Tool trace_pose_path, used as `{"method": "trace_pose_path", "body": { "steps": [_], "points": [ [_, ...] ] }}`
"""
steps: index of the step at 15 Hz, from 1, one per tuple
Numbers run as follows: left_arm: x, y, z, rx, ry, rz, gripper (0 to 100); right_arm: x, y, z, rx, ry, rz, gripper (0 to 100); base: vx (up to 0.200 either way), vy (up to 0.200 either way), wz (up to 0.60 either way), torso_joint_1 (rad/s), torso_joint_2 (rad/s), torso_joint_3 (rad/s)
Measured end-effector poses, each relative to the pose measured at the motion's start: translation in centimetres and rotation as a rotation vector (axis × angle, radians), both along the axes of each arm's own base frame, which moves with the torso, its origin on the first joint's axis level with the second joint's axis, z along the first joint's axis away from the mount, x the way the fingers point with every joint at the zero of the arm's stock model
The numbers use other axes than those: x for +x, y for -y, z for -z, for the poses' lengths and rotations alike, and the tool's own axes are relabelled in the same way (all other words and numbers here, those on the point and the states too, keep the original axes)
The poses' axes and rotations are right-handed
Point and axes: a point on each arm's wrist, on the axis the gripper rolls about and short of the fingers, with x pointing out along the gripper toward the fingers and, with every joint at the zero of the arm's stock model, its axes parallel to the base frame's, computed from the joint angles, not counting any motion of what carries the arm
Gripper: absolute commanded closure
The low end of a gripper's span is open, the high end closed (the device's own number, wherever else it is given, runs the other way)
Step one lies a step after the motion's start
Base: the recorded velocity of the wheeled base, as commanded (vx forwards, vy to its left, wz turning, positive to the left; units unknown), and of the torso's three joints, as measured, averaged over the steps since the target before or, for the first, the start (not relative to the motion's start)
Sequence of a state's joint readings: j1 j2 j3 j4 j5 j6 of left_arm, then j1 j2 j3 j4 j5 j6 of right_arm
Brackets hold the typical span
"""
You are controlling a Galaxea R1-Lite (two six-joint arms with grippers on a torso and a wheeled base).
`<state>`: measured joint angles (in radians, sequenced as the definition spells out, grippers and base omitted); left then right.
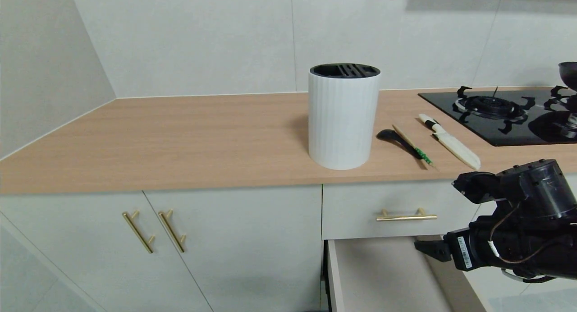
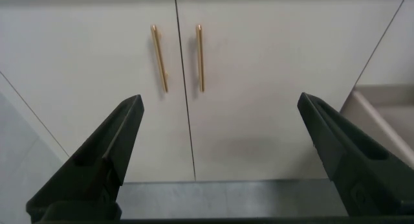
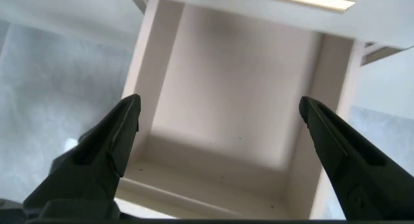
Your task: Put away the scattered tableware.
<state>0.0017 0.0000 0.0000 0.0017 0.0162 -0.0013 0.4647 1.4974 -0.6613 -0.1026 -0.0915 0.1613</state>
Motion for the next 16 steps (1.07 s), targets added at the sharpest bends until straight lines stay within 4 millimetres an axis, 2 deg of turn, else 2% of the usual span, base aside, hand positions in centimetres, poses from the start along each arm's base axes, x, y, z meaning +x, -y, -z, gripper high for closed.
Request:
{"method": "trace_pose_path", "body": {
  "steps": [4, 6, 7, 12, 14, 16],
  "points": [
    [0.0, 0.0, 0.0, 0.0, 0.0, 0.0, 0, -0.2, 0.1, -0.3, -0.003, 0.013, -0.009, 0, 0.0, 0.0, 0.0, 0.116, -0.28, -0.155],
    [0.0, 0.0, 0.0, 0.0, 0.0, 0.0, 0, 0.2, -0.1, -1.3, -0.023, 0.072, -0.043, 0, 0.0, 0.0, 0.0, 0.013, -0.03, -0.018],
    [0.0, 0.0, 0.0, 0.0, 0.0, 0.0, 0, 0.5, -0.2, -2.1, -0.02, 0.1, -0.045, 0, 0.0, 0.0, 0.0, 0.0, 0.0, 0.0],
    [0.0, 0.0, 0.0, 0.0, 0.0, 0.0, 0, 3.6, -1.1, -8.6, 0.027, 0.207, -0.011, 0, 0.0, 0.0, 0.0, 0.0, 0.0, 0.0],
    [0.0, 0.0, 0.0, 0.0, 0.0, 0.0, 0, 5.1, -1.4, -9.8, 0.033, 0.225, 0.022, 0, 0.0, 0.0, 0.0, 0.0, 0.0, 0.0],
    [0.0, 0.0, 0.0, 0.0, 0.0, 0.0, 0, 6.7, -1.5, -10.0, 0.001, 0.239, 0.081, 0, 0.0, 0.0, 0.0, 0.0, 0.0, 0.0]
  ]
}}
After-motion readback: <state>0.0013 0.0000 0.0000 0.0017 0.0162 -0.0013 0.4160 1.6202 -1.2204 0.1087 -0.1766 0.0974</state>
